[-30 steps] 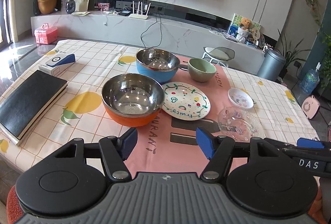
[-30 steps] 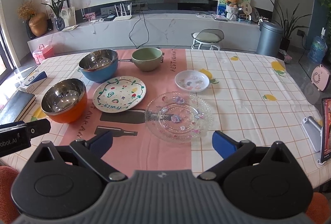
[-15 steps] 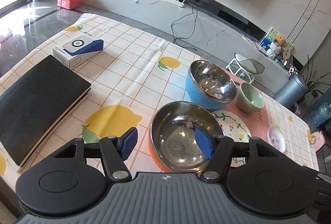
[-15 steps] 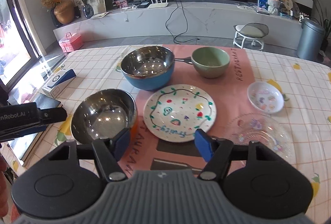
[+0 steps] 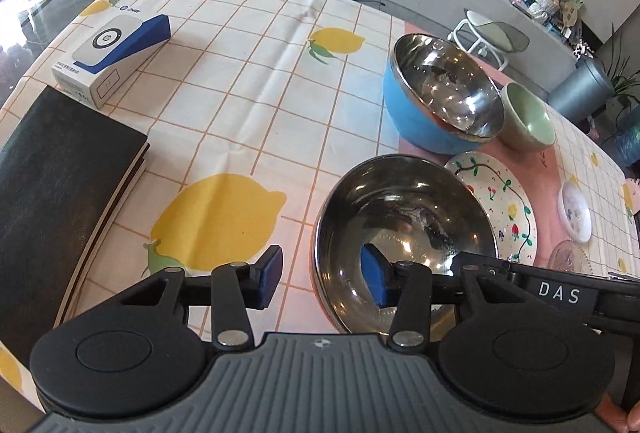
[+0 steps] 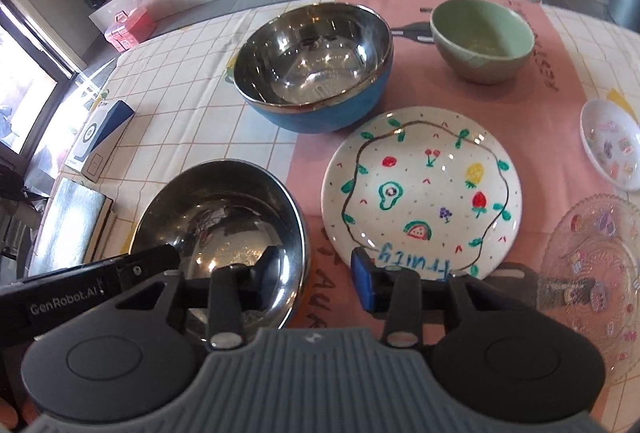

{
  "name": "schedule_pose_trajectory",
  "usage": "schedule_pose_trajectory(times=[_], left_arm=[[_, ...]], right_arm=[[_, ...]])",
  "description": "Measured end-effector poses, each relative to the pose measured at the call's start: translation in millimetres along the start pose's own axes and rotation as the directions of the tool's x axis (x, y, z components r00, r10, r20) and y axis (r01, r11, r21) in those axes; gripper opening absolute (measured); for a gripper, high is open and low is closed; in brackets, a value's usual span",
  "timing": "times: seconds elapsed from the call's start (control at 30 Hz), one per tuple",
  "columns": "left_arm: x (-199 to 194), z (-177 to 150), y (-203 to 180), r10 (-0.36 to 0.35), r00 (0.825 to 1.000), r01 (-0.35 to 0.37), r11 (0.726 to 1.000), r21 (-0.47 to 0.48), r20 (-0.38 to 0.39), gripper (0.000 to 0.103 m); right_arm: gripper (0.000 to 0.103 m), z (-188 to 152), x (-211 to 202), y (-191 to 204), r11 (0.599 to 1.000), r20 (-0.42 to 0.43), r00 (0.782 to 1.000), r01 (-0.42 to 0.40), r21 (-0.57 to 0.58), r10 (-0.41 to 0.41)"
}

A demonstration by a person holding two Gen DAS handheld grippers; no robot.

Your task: Organize plates and bowls

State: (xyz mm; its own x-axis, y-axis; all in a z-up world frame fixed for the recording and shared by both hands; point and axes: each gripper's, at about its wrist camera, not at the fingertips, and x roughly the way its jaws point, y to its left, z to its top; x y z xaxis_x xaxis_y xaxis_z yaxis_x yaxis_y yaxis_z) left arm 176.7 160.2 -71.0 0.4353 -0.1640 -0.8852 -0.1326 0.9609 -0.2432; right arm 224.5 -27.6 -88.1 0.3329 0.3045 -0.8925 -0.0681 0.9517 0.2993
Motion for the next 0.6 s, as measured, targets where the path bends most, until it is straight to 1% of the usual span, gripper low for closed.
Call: schedule_pose_trajectory(times=[0.03, 0.07, 0.13, 0.17, 0.2, 0.23, 0.27, 0.33, 0.37, 0.43, 0.47, 0.53, 0.6], left_arm=[[0, 0, 2, -0.004, 1.000, 0.004, 1.000, -0.009, -0.003, 0.054], [2, -1, 3, 0.007, 1.000, -0.007, 1.000, -0.019, -0.019, 0.052], [4, -5, 3, 0.011, 1.000, -0.011, 1.000, -0.009, -0.019, 0.049], [4, -8, 3, 0.009, 1.000, -0.009, 1.000, 0.002, -0.017, 0.045], [5, -11, 3, 0.004, 1.000, -0.004, 1.000, 0.012, -0.014, 0.039], [6, -14, 3, -0.005, 1.000, 0.005, 1.000, 0.027, -0.007, 0.036], [7, -16, 3, -0.008, 1.000, 0.008, 0.999, 0.039, 0.000, 0.031], [5, -18, 3, -0.022, 0.999, 0.021, 0.999, 0.046, 0.025, 0.025], [3, -18, 5, -0.028, 0.999, 0.027, 0.999, 0.034, 0.026, 0.019], [0, -18, 6, -0.018, 1.000, 0.018, 1.000, -0.001, 0.019, 0.017], [-3, -18, 6, -0.017, 1.000, 0.017, 1.000, -0.004, 0.020, 0.017], [-13, -22, 1, 0.000, 0.999, 0.000, 1.000, 0.019, 0.044, 0.016], [-26, -27, -3, -0.007, 0.998, 0.004, 0.999, 0.040, 0.069, 0.015]], right_arm=[[0.040, 1, -1, 0, 1.000, -0.015, 1.000, 0.003, 0.001, -0.003], [0.040, 0, 0, 1, 1.000, -0.027, 1.000, 0.007, -0.011, -0.007], [0.039, -4, 1, 2, 1.000, -0.030, 0.999, 0.012, -0.012, -0.012], [0.037, -7, 1, 1, 1.000, -0.028, 1.000, 0.004, -0.007, -0.004], [0.030, -11, 2, 0, 1.000, -0.027, 1.000, 0.000, 0.007, 0.001], [0.024, -16, 2, -1, 1.000, -0.020, 1.000, -0.014, 0.018, 0.014], [0.022, -20, 3, -2, 0.999, -0.002, 0.999, -0.035, 0.023, 0.035], [0.017, -26, 1, 0, 0.999, 0.036, 0.999, -0.039, 0.023, 0.038], [0.017, -28, 0, 2, 0.999, 0.046, 0.998, -0.032, 0.021, 0.031], [0.016, -29, -1, 6, 0.999, 0.043, 0.999, -0.028, 0.038, 0.027], [0.015, -29, -1, 6, 0.999, 0.033, 0.999, -0.025, 0.047, 0.024], [0.015, -31, -4, 7, 0.997, 0.007, 1.000, -0.021, 0.068, 0.020], [0.014, -36, -11, 7, 0.997, 0.013, 0.999, -0.037, 0.072, 0.036]])
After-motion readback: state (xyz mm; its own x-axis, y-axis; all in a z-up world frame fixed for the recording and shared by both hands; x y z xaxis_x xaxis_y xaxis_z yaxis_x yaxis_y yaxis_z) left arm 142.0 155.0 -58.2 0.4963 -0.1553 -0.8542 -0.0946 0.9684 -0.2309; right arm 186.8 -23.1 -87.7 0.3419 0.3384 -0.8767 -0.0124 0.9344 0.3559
